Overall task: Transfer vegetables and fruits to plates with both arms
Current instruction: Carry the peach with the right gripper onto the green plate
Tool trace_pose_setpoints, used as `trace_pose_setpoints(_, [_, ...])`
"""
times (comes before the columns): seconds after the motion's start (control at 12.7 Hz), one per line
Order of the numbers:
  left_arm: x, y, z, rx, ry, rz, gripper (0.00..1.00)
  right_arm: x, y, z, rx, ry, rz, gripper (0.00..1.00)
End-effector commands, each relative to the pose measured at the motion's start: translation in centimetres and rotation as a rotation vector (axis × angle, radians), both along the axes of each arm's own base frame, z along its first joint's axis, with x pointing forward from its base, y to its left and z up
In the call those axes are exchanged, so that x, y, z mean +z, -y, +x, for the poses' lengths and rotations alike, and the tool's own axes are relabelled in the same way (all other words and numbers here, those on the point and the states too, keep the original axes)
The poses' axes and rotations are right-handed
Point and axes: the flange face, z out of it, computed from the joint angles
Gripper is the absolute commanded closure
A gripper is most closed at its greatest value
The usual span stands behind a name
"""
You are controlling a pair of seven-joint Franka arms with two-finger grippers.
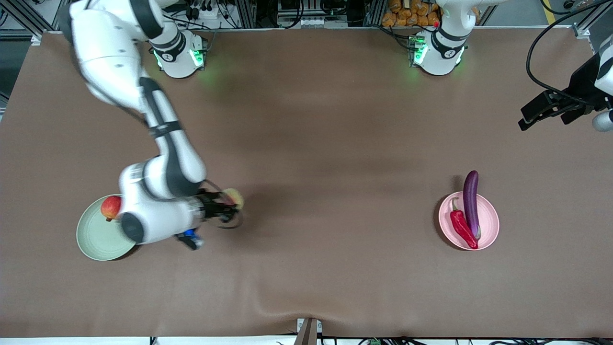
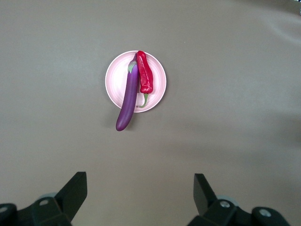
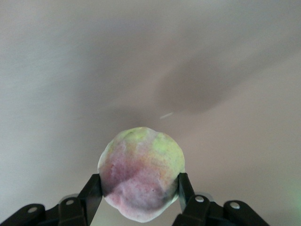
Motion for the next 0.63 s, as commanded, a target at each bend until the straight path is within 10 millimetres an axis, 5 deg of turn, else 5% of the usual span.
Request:
trace_pose_setpoints(0.0, [0.7,-0.2,-0.4,-0.014,0.0,-0.005,0.0,0.1,10.0,0.3,0.225,0.011,0.006,1.0])
trace_pose_setpoints(0.31, [0.7,0.1,-0.4,-0.023,0.0,-0.002,0.0,-0.1,23.2,0.7,0.462,0.079,0.029,1.0])
trace_pose_setpoints(0.55, [0.7,0.2,-0.4,-0.023,-0.001,-0.002,0.0,0.2,24.9,2.0,0.502,0.181,0.003,1.0])
